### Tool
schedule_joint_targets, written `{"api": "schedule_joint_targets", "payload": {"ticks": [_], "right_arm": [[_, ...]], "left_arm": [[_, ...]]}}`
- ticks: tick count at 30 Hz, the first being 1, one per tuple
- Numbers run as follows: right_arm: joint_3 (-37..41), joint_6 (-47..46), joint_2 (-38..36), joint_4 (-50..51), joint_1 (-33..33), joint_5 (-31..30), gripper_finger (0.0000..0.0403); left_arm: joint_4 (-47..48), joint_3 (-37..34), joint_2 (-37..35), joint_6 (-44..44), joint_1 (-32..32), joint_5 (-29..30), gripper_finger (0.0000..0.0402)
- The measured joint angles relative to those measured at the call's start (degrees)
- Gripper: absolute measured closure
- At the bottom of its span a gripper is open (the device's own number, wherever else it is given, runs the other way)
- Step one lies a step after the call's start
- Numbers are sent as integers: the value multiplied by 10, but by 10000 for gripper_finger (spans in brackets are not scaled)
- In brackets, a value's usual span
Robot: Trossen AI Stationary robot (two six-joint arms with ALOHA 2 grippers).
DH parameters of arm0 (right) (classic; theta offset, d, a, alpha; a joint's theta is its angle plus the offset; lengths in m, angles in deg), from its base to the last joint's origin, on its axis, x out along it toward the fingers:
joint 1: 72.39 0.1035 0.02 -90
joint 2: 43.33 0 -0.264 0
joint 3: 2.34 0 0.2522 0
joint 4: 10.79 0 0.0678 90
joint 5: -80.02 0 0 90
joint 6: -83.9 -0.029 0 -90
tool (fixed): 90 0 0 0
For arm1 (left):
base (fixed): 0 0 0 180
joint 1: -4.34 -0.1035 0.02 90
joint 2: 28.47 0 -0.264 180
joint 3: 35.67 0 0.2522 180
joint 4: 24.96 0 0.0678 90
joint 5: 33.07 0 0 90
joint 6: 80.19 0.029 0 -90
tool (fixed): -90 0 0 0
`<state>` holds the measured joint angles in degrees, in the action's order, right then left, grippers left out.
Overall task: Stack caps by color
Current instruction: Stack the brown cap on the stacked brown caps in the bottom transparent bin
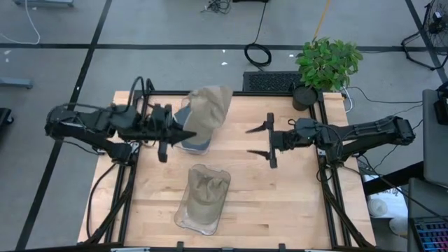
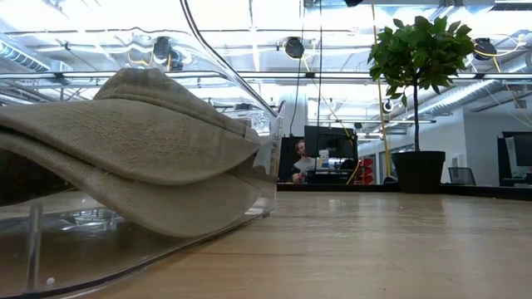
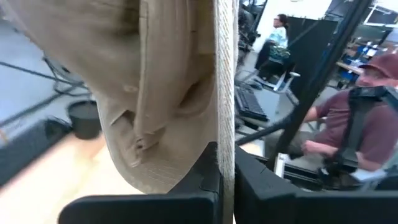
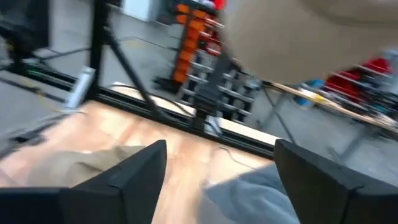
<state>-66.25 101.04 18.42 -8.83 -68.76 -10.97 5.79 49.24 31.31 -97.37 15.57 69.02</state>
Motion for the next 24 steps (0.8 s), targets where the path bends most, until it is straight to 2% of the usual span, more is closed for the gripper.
{"api": "schedule_joint_targets", "payload": {"ticks": [2,5,8,10,13,17,20,24], "right_arm": [[0,1,-2,0,-1,-36,114],[0,0,-6,-4,-1,-74,118],[0,1,-14,-4,0,-95,123],[0,1,-18,-3,-1,-97,126],[0,1,-21,-4,-1,-98,128],[0,0,-21,-4,-1,-97,128],[0,-19,-21,-4,-1,-98,128],[1,-29,-21,-19,-1,-97,128]], "left_arm": [[-2,-11,3,-21,30,30,393],[-7,-44,1,-37,84,111,393],[-14,-94,-18,-75,126,187,393],[-40,-143,-34,-115,144,213,393],[-114,-232,-58,-168,157,214,393],[-297,-341,-73,-173,193,169,393],[-424,-405,-53,-168,241,162,393],[-523,-457,13,-194,312,169,393]]}}
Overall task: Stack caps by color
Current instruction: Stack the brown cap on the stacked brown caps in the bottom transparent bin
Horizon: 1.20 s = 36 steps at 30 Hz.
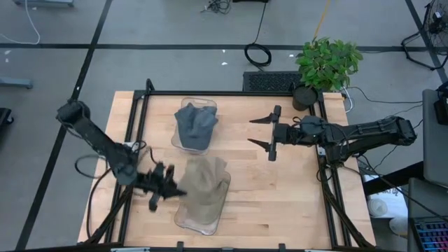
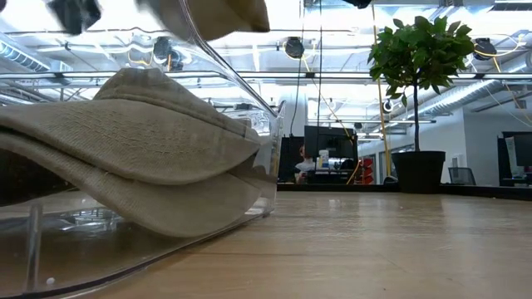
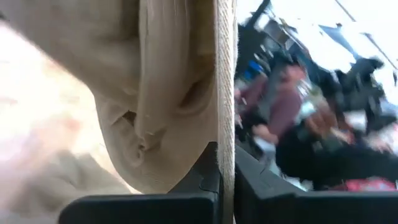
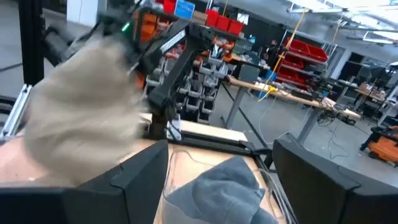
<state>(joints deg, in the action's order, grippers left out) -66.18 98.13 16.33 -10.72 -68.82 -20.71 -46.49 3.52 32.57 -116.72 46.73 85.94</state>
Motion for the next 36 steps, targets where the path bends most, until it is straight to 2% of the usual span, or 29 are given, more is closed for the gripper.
{"api": "schedule_joint_targets", "payload": {"ticks": [2,7,13,18,25,31,36], "right_arm": [[0,0,0,-13,0,0,129],[0,-1,0,-39,0,0,129],[0,-1,0,-49,0,0,129],[0,-1,0,-49,0,0,129],[0,-1,0,-47,0,2,129],[0,0,0,-40,0,2,129],[0,1,0,-34,0,3,129]], "left_arm": [[-66,-10,54,15,27,-3,393],[-238,-5,169,92,67,-60,393],[-273,-5,260,53,66,-50,393],[-402,-5,334,76,45,-89,393],[-428,-5,395,24,23,-94,393],[-413,-4,401,20,15,-95,393],[-389,-4,401,10,20,-94,377]]}}
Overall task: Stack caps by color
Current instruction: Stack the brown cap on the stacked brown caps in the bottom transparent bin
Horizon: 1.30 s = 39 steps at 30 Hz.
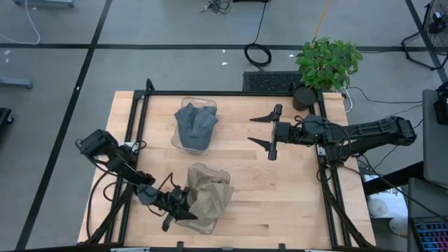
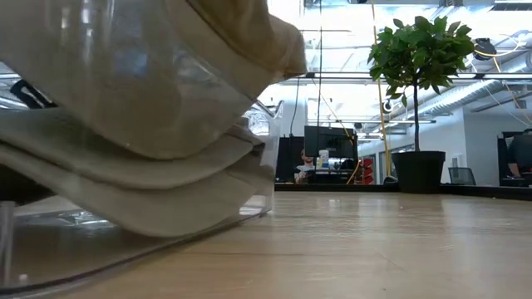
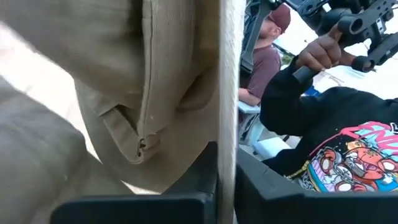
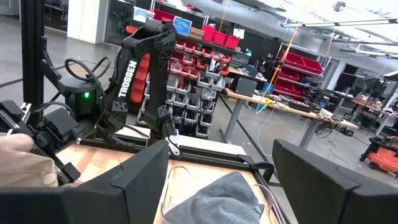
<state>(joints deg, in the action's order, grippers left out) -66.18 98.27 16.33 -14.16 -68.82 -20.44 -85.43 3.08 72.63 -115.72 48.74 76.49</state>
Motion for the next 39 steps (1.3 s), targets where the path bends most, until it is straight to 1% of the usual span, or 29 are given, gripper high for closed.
{"api": "schedule_joint_targets", "payload": {"ticks": [5,10,15,18,21,24,28,31,35,39], "right_arm": [[0,0,0,1,0,0,129],[0,0,0,8,0,0,129],[0,0,0,12,0,0,129],[0,0,0,12,0,0,129],[0,2,0,12,0,0,129],[0,2,0,12,0,1,129],[0,2,0,12,0,2,129],[0,2,0,12,0,2,129],[0,2,0,12,0,2,129],[0,3,0,13,0,2,129]], "left_arm": [[4,0,-15,-42,-1,6,343],[21,0,-52,-42,-2,20,285],[101,0,-108,-57,-2,18,214],[153,0,-162,-59,-2,16,177],[218,0,-228,-49,-2,36,152],[281,0,-301,3,-2,70,140],[336,0,-394,92,-2,131,139],[371,0,-439,111,-2,145,144],[430,0,-453,86,-15,144,151],[463,0,-426,39,-38,142,148]]}}
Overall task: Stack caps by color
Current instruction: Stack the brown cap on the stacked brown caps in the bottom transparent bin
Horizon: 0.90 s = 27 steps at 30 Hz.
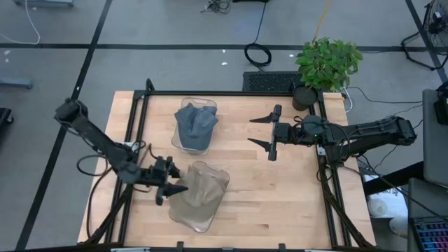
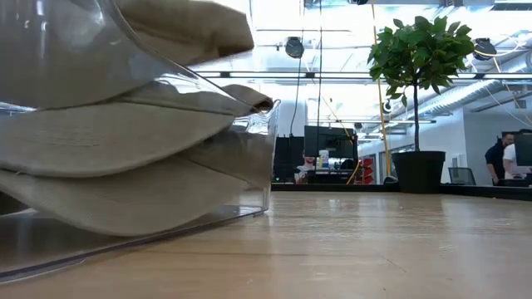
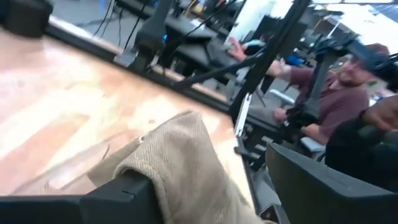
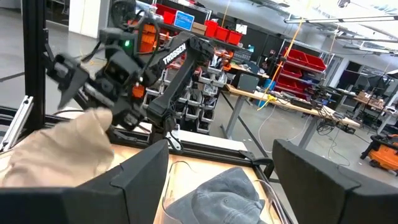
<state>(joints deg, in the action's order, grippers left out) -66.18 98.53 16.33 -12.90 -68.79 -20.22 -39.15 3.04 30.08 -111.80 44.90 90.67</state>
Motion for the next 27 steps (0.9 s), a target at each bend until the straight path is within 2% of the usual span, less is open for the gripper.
{"api": "schedule_joint_targets", "payload": {"ticks": [9,15,17,21,27], "right_arm": [[0,10,0,0,0,0,129],[0,10,0,0,0,-1,129],[0,10,0,0,0,-1,129],[0,10,0,2,0,-1,129],[0,10,0,3,0,-2,129]], "left_arm": [[-23,0,107,-95,-52,-60,136],[-28,47,143,-95,-83,-146,138],[5,72,143,-64,-90,-173,136],[141,127,139,-20,-92,-175,135],[285,180,138,-51,-107,-172,135]]}}
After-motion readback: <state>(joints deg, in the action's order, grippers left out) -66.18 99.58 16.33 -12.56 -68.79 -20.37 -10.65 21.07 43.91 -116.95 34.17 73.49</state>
